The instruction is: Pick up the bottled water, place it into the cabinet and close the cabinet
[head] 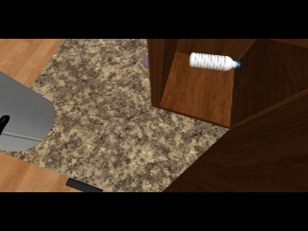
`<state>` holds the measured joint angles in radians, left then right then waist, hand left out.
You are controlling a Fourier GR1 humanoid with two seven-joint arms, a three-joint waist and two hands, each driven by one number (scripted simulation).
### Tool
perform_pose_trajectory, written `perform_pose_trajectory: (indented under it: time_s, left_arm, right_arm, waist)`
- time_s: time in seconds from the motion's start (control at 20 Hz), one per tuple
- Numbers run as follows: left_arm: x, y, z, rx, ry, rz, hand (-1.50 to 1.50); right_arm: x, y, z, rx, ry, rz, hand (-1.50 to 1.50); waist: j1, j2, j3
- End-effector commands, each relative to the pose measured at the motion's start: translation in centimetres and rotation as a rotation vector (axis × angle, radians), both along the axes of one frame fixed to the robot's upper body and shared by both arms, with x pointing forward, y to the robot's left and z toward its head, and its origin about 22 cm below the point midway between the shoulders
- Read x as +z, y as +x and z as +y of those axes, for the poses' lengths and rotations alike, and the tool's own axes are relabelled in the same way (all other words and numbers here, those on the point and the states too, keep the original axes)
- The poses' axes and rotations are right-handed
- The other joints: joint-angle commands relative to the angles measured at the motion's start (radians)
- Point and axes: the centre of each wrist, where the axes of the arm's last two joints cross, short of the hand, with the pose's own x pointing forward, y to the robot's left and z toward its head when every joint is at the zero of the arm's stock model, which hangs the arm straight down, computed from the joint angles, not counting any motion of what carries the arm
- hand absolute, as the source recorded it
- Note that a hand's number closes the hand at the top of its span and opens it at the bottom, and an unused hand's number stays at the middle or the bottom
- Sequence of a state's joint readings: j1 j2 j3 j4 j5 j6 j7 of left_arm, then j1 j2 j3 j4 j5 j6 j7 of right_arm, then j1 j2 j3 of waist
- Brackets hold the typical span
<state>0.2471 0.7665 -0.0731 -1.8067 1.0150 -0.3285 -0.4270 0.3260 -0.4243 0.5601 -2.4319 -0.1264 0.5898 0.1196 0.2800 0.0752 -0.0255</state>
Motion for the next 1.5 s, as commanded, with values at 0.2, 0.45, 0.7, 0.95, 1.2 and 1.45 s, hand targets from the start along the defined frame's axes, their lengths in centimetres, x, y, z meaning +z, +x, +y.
perform_pose_trajectory:
  time_s: [0.2, 0.45, 0.7, 0.95, 1.2, 1.45]
  left_arm:
    - [-0.2, 0.3, 0.4, -0.004, 0.000, 0.014, -1.50]
    - [-0.3, 0.2, 0.6, 0.008, -0.006, 0.025, -1.50]
    - [-0.6, 0.4, 0.7, 0.013, -0.004, 0.024, -1.50]
    - [-0.9, 0.2, 1.3, 0.027, -0.014, 0.036, -1.50]
    - [-1.6, -0.3, 1.3, 0.027, -0.022, 0.056, -1.50]
    - [-1.4, 0.0, 2.3, 0.057, -0.014, 0.036, -1.50]
  right_arm:
    - [-0.1, 3.7, 1.5, -0.116, -0.117, -0.025, 1.50]
    - [-0.2, 6.5, 2.8, -0.169, -0.163, -0.004, 1.50]
    - [-0.6, 10.1, 4.8, -0.204, -0.188, 0.057, 1.50]
    - [0.5, 13.8, 7.3, -0.294, -0.134, 0.082, 1.50]
    - [2.6, 18.2, 9.2, -0.492, -0.096, 0.097, 1.50]
    - [4.6, 22.3, 11.0, -0.637, -0.051, 0.111, 1.50]
  waist:
    - [-0.008, -0.005, 0.002]
    - [-0.008, -0.016, 0.004]
    - [-0.011, -0.016, 0.008]
    - [-0.028, -0.026, 0.012]
    - [-0.044, -0.032, 0.016]
    - [-0.061, -0.029, 0.019]
